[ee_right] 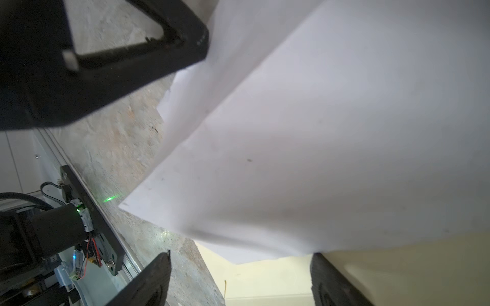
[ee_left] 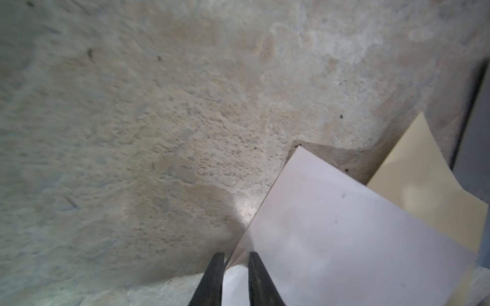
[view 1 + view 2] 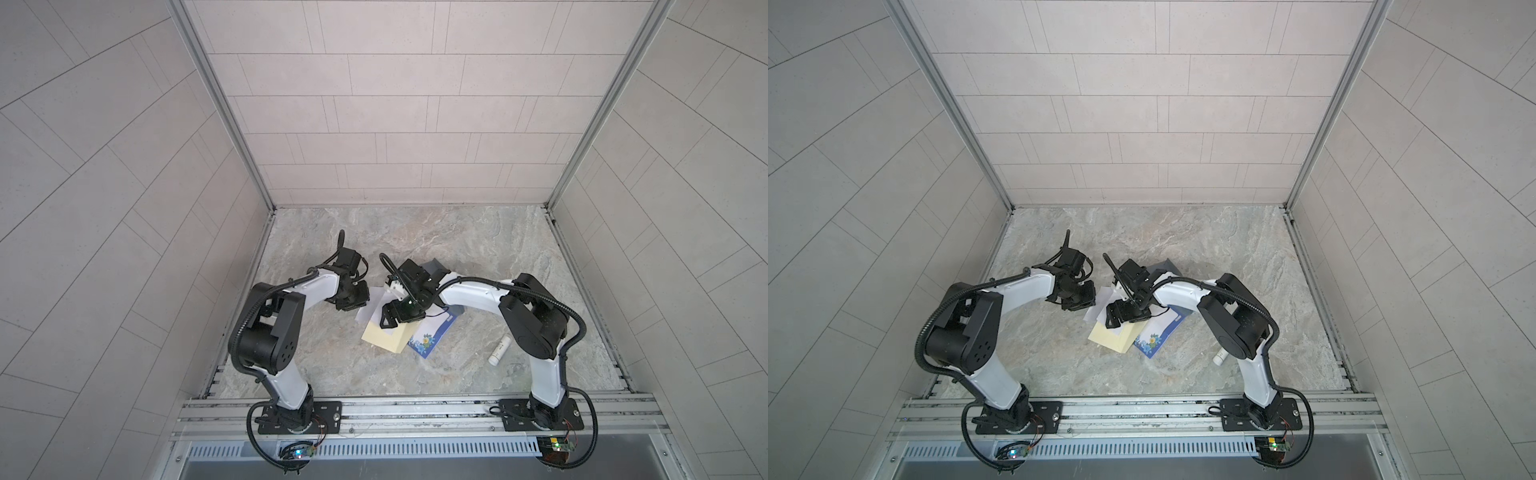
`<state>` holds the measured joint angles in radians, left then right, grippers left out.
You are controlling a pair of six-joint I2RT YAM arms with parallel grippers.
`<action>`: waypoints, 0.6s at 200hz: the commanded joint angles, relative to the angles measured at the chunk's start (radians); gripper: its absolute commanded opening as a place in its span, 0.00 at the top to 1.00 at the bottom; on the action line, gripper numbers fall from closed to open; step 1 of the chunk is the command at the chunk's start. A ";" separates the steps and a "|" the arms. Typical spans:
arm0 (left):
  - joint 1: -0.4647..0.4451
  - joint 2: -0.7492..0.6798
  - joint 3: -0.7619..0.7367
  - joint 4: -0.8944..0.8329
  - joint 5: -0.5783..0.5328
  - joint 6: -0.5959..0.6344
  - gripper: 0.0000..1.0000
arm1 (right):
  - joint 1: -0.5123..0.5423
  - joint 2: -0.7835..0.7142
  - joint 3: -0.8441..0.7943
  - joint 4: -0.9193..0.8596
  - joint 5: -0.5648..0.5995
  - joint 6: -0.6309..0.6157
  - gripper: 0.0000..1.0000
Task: Place the letter into the envelope and seal it
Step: 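Pinch the white sheet's edges with both grippers and lift it upright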
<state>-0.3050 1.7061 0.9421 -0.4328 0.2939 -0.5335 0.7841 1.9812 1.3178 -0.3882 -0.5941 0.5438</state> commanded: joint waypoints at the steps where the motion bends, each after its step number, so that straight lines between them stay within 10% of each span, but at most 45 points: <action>1: 0.001 0.047 -0.017 -0.060 0.052 0.032 0.76 | -0.008 0.030 -0.001 0.089 -0.037 0.030 0.15; 120: 0.001 -0.069 -0.059 0.088 0.354 0.057 0.76 | -0.030 -0.073 -0.080 0.389 -0.075 0.118 0.15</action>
<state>-0.3031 1.6741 0.8959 -0.3847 0.5587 -0.4835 0.7631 1.9636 1.2541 -0.0933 -0.6601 0.6235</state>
